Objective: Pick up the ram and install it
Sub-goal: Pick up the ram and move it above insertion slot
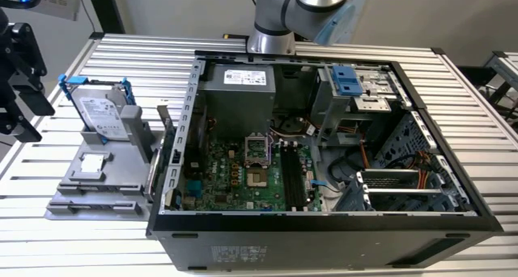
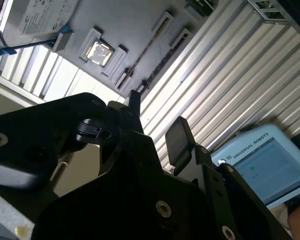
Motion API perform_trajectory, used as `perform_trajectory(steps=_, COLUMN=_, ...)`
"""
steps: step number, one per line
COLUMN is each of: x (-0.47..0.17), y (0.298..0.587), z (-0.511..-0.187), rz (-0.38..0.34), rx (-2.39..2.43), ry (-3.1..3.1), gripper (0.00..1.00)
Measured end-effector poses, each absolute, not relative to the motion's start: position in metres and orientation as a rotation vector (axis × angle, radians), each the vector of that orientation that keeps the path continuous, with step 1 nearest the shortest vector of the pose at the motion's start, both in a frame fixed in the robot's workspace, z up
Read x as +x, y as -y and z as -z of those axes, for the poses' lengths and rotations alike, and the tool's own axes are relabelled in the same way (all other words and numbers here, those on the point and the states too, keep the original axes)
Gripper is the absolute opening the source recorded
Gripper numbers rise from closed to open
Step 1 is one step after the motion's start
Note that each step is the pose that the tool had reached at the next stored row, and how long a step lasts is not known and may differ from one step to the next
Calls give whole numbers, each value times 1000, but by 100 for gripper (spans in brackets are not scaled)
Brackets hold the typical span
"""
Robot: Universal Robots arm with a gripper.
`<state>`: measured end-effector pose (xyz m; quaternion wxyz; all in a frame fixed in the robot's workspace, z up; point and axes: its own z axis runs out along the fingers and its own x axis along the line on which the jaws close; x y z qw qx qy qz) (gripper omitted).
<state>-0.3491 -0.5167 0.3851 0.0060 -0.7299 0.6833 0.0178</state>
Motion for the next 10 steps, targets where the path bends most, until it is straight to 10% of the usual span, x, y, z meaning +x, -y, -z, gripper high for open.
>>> perform_trajectory(steps=10, x=-349, y=517, z=-372, rz=-56, rx=-2256, ry=-2168, gripper=100)
